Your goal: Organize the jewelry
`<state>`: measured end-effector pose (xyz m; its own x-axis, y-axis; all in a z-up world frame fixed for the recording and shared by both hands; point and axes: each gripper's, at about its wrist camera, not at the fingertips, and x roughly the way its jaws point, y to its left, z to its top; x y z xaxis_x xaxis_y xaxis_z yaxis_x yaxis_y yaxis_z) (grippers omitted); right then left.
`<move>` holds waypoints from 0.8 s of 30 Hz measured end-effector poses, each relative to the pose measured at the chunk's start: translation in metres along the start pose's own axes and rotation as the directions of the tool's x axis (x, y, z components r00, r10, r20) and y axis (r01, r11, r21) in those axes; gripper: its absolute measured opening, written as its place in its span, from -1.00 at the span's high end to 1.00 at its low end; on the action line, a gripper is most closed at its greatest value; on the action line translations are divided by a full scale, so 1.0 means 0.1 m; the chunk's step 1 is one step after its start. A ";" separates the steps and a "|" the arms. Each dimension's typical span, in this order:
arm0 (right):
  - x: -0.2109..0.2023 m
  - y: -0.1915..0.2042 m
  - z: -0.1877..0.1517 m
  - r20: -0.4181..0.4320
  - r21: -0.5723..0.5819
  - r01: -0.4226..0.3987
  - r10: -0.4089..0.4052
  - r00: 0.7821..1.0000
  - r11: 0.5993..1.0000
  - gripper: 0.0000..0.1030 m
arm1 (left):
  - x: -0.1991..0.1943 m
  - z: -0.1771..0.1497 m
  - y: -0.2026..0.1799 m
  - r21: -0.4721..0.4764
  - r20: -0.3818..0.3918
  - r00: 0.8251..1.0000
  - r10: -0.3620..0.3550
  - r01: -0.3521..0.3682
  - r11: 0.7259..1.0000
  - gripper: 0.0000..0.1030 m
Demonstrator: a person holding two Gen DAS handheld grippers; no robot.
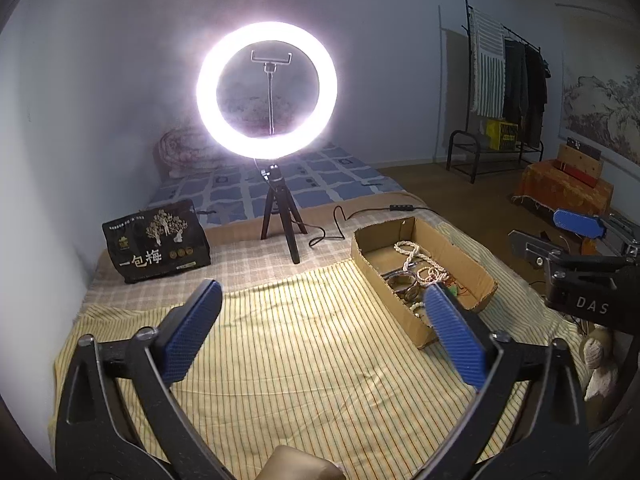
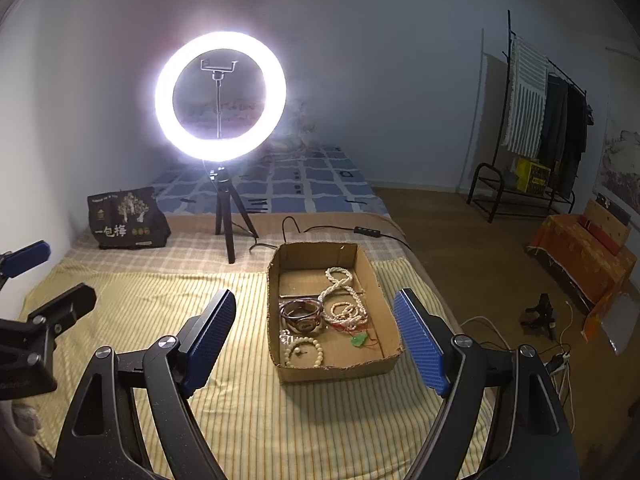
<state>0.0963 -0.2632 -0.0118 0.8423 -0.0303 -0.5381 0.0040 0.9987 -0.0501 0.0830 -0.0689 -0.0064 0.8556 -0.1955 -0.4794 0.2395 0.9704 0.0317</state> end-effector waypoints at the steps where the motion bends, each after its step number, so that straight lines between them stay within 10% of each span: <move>1: 0.01 0.00 0.00 0.001 0.000 0.003 -0.003 1.000 1.000 -0.58 | -0.01 0.00 0.00 0.002 0.004 1.000 0.003 -0.003 1.000 -1.00; 24: 0.04 0.04 -0.04 -0.001 -0.016 0.019 -0.019 1.000 1.000 -0.58 | 0.01 -0.03 -0.01 0.010 -0.021 1.000 0.019 -0.019 1.000 -1.00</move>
<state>0.0979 -0.2590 -0.0178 0.8415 -0.0493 -0.5379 0.0111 0.9972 -0.0740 0.0819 -0.0695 -0.0097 0.8500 -0.1742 -0.4972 0.2280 0.9724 0.0490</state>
